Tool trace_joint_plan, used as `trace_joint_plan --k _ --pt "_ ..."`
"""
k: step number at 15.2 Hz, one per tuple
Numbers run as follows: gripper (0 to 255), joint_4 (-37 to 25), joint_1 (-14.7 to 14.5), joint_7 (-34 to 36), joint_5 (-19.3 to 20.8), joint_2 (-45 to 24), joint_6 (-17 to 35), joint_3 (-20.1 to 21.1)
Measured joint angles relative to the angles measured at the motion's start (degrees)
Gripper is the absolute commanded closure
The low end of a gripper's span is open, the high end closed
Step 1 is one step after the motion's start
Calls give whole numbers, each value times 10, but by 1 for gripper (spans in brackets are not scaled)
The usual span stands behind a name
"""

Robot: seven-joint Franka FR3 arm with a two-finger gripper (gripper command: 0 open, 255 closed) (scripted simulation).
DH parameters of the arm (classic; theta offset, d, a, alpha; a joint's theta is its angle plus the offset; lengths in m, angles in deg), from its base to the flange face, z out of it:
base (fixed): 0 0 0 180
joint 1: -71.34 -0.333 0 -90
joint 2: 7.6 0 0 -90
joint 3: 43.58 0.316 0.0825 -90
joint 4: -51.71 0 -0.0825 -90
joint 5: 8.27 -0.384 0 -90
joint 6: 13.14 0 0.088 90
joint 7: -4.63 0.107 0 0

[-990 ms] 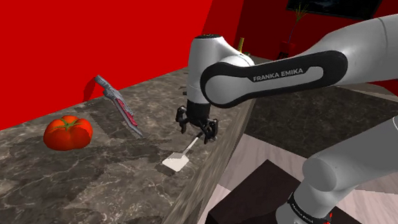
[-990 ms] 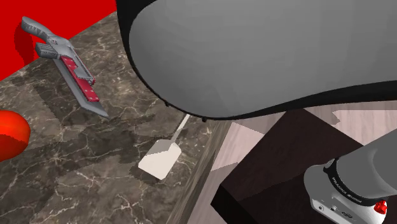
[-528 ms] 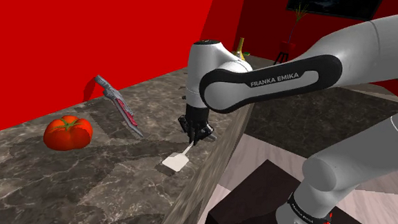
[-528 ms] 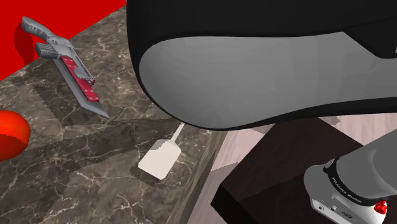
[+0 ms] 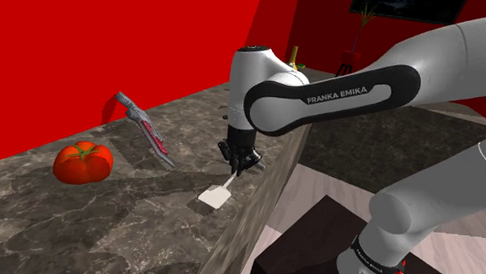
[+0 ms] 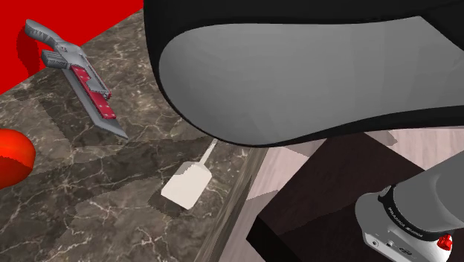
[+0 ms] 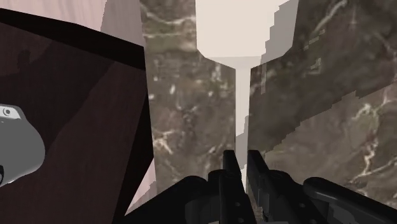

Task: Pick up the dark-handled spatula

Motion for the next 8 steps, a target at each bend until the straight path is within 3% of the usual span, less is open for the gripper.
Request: trace_joint_plan --k 8 --pt "255 -46 -6 -8 -3 22 -66 -24"
